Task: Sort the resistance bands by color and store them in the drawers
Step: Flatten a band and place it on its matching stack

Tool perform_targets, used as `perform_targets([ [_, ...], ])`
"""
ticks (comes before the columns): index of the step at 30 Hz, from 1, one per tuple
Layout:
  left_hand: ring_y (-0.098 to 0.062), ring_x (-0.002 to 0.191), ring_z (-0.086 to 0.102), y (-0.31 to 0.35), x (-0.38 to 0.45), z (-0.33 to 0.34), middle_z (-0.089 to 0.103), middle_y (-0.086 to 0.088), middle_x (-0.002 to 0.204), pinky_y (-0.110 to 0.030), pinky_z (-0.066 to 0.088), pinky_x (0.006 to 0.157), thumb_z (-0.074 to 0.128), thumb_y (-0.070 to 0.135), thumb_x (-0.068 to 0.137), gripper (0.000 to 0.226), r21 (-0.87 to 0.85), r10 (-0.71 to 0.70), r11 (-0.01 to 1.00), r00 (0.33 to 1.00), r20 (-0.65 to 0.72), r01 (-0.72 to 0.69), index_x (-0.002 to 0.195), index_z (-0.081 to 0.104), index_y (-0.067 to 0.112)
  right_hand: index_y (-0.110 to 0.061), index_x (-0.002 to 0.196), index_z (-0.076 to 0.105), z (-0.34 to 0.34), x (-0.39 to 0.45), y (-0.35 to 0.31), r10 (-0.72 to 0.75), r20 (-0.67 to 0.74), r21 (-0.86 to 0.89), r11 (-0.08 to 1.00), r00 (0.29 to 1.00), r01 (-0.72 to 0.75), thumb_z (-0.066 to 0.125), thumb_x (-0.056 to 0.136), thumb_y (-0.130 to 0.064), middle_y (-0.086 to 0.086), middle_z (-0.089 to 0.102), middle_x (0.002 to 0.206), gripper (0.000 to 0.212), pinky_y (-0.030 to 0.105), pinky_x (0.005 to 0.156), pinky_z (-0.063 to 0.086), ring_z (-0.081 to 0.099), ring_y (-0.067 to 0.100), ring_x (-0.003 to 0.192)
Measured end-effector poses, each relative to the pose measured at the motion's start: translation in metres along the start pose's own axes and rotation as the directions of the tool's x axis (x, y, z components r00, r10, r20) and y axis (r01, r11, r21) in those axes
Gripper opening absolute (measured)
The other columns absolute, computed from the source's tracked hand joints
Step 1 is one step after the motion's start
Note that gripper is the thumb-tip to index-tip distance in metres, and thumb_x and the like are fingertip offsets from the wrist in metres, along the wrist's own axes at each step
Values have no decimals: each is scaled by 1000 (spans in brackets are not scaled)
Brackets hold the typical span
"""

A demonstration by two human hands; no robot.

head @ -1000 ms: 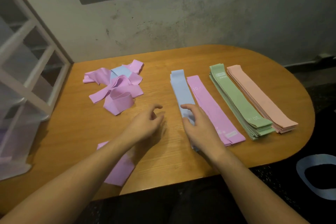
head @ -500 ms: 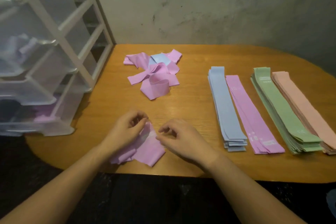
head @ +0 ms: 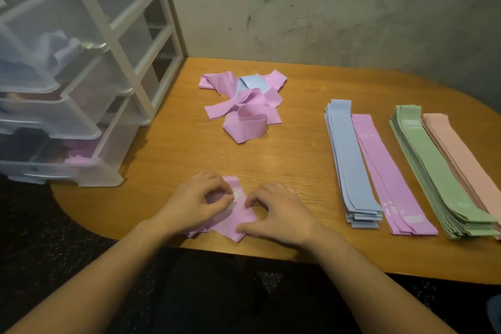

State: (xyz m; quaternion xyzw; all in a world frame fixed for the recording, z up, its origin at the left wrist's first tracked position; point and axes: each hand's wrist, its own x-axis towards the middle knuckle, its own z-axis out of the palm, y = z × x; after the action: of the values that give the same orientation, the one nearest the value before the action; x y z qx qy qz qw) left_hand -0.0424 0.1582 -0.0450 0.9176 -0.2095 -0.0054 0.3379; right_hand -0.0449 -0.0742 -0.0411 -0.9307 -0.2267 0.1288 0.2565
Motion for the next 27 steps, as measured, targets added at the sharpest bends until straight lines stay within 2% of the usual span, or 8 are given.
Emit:
perform_targets([
  [8, -9, 96, 59, 4, 1, 1, 63, 18, 95, -38, 51, 81, 57, 54, 89, 24, -13, 13, 1000, 1000, 12, -13, 94, 69, 34, -39, 87, 60, -6, 3, -6, -45, 112, -36, 998, 993, 50, 67, 86, -53, -21, 52, 100, 16, 35, 98, 30, 43, 7, 104],
  [11, -11, 95, 58, 8, 1, 4, 62, 17, 96, -38, 51, 81, 56, 57, 89, 26, -58, 5, 998, 1000, 21, -4, 96, 68, 34, -29, 87, 65, -8, 0, -4, 7, 41, 183, 983, 999, -14, 68, 89, -46, -19, 61, 88, 17, 27, 90, 39, 51, 2, 90],
  [13, -10, 92, 58, 14, 3, 6, 61, 19, 92, -36, 51, 78, 56, 61, 86, 25, -91, -13, 996, 1000, 26, 15, 94, 65, 38, -21, 91, 69, -13, -2, -7, 92, -3, 452, 888, 996, -81, 71, 91, -33, -8, 65, 82, 12, 25, 74, 46, 54, 2, 74],
  [15, -9, 86, 57, 21, 6, 9, 60, 18, 86, -33, 50, 74, 59, 63, 82, 24, -112, -43, 993, 999, 19, 45, 89, 61, 40, -17, 95, 70, -19, -4, -10, 191, -49, 623, 773, 980, -120, 70, 91, -22, 6, 68, 88, 6, 33, 74, 52, 58, 8, 74],
  [20, -2, 65, 58, 37, 17, 15, 63, 16, 70, -25, 45, 62, 64, 40, 91, 11, -356, -134, 924, 990, 45, 141, 81, 63, 35, -20, 90, 70, -27, -2, -8, 303, -116, 748, 653, 946, -118, 70, 90, -17, -2, 69, 102, 3, 51, 86, 58, 66, 16, 97],
  [23, 0, 71, 58, 49, 25, 8, 67, 12, 75, -18, 45, 66, 70, 35, 89, 14, -548, -162, 823, 986, 30, 152, 78, 66, 41, -11, 97, 66, -36, -4, -9, 248, -173, 759, 650, 953, -31, 69, 93, -16, -12, 69, 109, 7, 30, 86, 57, 64, -1, 101],
  [25, -3, 72, 59, 57, 31, 2, 67, 9, 76, -17, 46, 68, 68, 43, 84, 9, -619, -148, 776, 989, 4, 119, 78, 67, 37, 1, 101, 60, -42, -5, -12, 210, -174, 827, 562, 962, 27, 68, 93, -13, 1, 69, 94, 18, 25, 70, 55, 65, 8, 82],
  [27, 0, 70, 57, 64, 35, -3, 66, 12, 73, -14, 44, 67, 65, 40, 84, 16, -668, -129, 741, 991, -37, 72, 79, 64, 25, -3, 105, 59, -46, -5, -12, 183, -166, 831, 555, 969, 37, 72, 91, -13, 11, 64, 86, 21, 28, 68, 53, 62, 14, 79],
])
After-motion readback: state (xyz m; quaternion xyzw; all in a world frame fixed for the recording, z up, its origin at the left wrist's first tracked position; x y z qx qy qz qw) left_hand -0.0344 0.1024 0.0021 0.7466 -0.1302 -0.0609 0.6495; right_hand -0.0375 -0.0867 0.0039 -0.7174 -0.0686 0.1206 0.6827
